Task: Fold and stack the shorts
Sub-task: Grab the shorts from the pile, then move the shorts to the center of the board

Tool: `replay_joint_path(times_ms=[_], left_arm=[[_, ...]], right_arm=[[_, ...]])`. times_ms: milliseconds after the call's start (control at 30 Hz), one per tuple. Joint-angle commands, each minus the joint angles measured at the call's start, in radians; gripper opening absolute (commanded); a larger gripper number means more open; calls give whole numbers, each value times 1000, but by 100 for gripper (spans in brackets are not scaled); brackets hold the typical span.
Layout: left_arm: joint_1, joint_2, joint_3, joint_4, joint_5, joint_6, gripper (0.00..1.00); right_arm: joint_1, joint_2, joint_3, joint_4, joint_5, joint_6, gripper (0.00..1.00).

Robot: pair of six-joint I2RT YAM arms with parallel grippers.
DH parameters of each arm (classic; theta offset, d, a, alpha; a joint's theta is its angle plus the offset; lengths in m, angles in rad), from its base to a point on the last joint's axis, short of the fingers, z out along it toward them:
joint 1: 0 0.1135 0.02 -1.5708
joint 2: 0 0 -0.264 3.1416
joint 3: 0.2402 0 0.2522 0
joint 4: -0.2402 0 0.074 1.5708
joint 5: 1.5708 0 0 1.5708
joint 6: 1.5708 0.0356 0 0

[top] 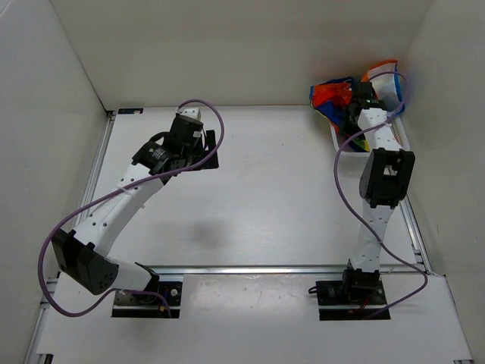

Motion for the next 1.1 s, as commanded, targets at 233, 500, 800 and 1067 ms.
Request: replay_joint_path(times_ms=[233,500,800,1067], left_arm=[[14,-20,54,-33,-14,2,100],[143,-89,168,-81,123,-7,100],[353,-158,298,-223,152,-55,100],[499,-178,412,-351,93,-36,100]], right_arm=[[-6,102,271,-11,-51,22,1],[20,-216,397,27,-353,102,1],[450,-474,296,15,-529,-5,1],[945,-519,-193,38,-224,54,26]])
